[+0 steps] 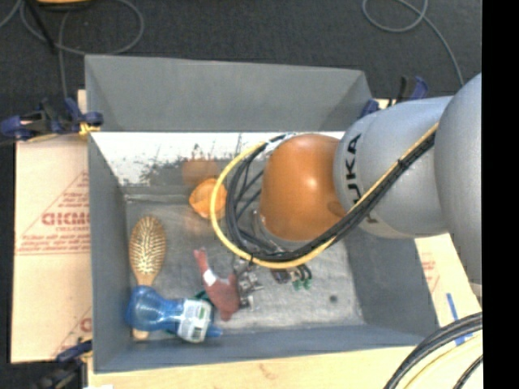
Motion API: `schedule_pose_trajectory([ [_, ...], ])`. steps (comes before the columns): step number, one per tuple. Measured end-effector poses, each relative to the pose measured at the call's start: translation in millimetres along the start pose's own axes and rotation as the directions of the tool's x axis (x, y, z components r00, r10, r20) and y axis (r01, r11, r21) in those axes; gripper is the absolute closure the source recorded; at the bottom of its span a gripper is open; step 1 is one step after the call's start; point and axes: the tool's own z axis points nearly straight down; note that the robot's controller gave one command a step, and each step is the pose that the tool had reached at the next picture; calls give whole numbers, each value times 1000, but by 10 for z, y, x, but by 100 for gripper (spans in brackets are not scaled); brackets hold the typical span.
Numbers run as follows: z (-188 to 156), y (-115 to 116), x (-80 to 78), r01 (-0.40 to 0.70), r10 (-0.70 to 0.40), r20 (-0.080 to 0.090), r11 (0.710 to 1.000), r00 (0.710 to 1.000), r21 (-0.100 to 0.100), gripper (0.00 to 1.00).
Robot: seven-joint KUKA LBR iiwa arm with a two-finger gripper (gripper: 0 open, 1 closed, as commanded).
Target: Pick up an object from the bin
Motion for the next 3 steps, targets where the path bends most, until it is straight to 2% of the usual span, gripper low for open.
schedule_pose_trajectory([
  [1, -391, 42, -41, 123, -123, 14, 992, 992, 5, 100],
  [2, -650, 184, 26, 73, -73, -3, 997, 997, 0, 100],
  [3, -1356, 199, -104, 98, -98, 6, 995, 995, 3, 100],
])
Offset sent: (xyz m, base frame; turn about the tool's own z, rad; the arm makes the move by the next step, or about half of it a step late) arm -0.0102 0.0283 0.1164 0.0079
